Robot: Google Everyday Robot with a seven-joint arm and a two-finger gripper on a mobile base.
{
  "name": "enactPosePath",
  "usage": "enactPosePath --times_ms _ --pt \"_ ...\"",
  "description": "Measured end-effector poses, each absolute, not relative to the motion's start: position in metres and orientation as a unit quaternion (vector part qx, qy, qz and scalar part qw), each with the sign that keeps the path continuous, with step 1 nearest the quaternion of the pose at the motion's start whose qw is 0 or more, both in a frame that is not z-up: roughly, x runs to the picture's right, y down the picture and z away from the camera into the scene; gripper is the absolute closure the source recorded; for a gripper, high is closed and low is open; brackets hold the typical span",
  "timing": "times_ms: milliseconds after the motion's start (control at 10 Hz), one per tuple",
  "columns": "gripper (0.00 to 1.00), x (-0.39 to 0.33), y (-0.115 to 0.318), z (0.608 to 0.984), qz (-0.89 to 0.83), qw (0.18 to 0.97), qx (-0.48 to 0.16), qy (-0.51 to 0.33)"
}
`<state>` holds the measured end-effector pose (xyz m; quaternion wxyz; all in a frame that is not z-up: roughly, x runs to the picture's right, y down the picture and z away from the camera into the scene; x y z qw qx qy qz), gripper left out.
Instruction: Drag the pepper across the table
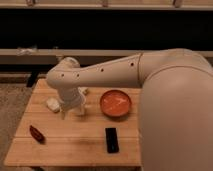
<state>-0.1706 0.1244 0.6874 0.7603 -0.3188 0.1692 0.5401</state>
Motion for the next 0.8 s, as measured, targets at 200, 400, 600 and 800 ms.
enactPosePath --times_ms 200,400,600,800 --pt "0.35 -0.193 0.137 0.679 0.512 0.777 -0.334 0.15" --pt "0.35 -0.225 0.153 0.668 0.477 0.798 -0.347 0.125" --pt "0.35 -0.245 0.163 0.667 0.452 0.814 -0.349 0.101" --pt "0.35 -0.257 0.174 0.669 0.434 0.824 -0.351 0.092"
